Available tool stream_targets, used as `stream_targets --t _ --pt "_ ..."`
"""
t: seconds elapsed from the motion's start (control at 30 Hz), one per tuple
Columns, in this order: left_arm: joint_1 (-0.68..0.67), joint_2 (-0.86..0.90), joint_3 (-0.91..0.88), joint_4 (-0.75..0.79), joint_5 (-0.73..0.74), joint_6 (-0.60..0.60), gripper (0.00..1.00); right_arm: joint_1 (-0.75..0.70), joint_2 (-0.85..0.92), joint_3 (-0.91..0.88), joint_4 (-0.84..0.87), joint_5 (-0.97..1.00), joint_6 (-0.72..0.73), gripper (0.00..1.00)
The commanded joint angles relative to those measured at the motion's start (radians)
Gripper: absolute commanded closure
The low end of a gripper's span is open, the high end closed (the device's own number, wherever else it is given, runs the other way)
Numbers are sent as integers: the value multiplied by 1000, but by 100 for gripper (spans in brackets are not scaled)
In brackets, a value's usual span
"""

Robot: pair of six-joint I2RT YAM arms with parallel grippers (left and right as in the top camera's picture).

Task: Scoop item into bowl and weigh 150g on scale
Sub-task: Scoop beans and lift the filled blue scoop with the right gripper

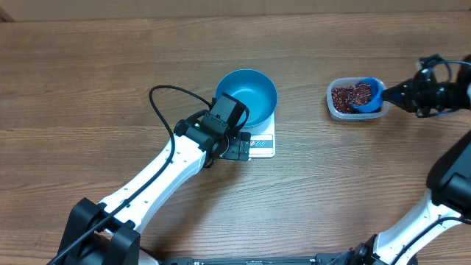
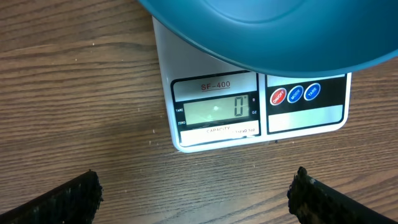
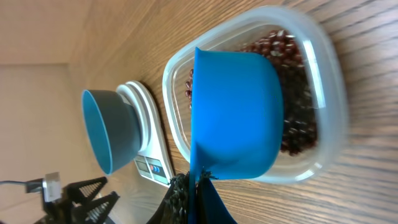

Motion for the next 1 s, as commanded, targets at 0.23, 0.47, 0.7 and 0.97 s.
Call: stream_targets --t 0.23,0.47,0.7,0.97 --pt "4 -8 -5 3 5 -16 1 -53 3 14 -40 -89 -37 96" --pt "4 -8 -5 3 5 -16 1 -53 2 16 -62 -94 -38 96" --pt "4 -8 -5 3 5 -16 0 -53 1 77 -135 -155 -89 96" --pt "4 -8 -5 3 5 -16 0 -46 1 251 -266 -149 -90 96"
